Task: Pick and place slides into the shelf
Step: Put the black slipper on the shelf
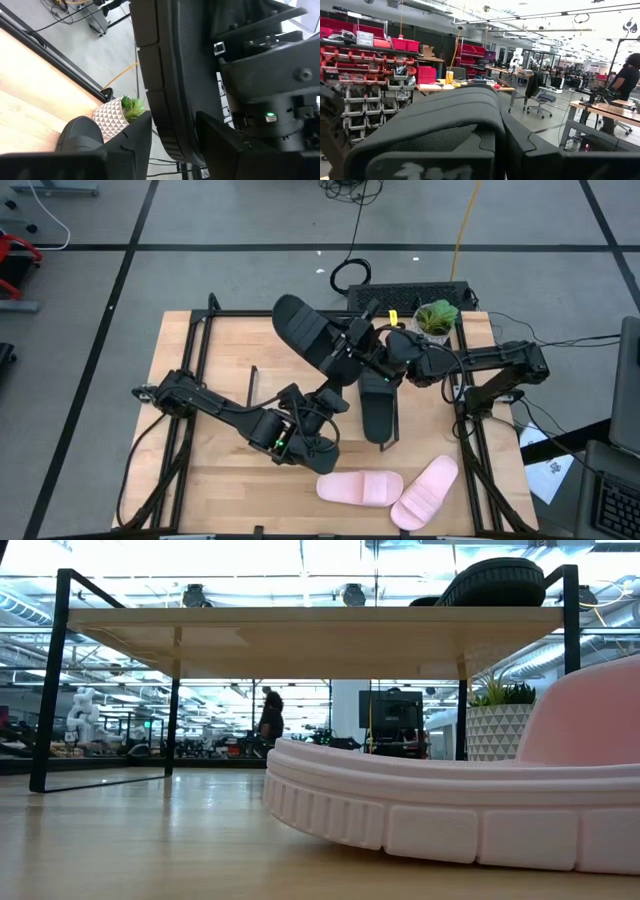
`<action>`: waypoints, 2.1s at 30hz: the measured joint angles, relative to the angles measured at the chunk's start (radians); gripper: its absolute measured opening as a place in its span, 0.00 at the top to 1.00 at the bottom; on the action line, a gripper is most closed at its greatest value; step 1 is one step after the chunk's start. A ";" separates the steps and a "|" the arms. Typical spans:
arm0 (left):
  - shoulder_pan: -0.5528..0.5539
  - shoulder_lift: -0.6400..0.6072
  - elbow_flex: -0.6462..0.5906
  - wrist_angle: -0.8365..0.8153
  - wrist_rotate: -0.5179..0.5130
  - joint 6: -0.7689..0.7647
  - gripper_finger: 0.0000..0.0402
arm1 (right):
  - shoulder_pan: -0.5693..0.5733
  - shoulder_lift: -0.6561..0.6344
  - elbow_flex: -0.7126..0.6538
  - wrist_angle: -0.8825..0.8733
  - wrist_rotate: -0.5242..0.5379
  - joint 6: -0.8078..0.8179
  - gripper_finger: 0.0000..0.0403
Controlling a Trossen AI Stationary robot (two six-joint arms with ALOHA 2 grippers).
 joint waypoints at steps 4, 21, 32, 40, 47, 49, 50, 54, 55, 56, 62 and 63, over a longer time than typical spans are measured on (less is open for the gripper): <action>0.005 0.000 0.000 0.017 0.000 0.020 0.66 | 0.000 0.000 0.000 -0.020 0.001 0.038 1.00; 0.010 0.000 0.000 0.019 0.014 0.030 0.68 | -0.001 -0.002 0.000 -0.069 -0.050 0.135 1.00; 0.011 0.000 -0.001 0.024 0.011 0.055 0.68 | 0.017 -0.002 0.000 -0.077 -0.048 0.135 1.00; 0.018 0.000 -0.001 0.071 0.002 0.135 0.68 | 0.018 -0.002 0.001 -0.074 -0.049 0.135 1.00; 0.028 0.000 -0.001 0.071 0.019 0.184 0.79 | 0.018 -0.002 0.001 -0.075 -0.050 0.135 1.00; 0.029 0.000 -0.001 0.071 0.019 0.201 0.87 | 0.018 -0.002 0.001 -0.071 -0.050 0.134 1.00; 0.029 0.000 -0.001 0.071 0.020 0.210 0.91 | 0.019 -0.002 0.001 -0.071 -0.050 0.131 1.00; 0.030 0.000 -0.001 0.071 0.024 0.224 0.94 | 0.019 -0.002 0.001 -0.073 -0.051 0.127 1.00; 0.030 0.000 -0.001 0.071 0.026 0.228 0.94 | 0.019 -0.002 0.001 -0.073 -0.051 0.122 1.00; 0.030 0.000 -0.001 0.071 0.027 0.233 0.94 | 0.019 -0.002 0.001 -0.074 -0.052 0.116 1.00; 0.021 0.000 -0.001 0.071 0.019 0.238 0.94 | 0.019 0.000 0.001 -0.058 -0.055 0.079 1.00; 0.021 0.000 -0.001 0.071 0.019 0.239 0.94 | 0.019 0.000 0.001 -0.054 -0.055 0.079 0.99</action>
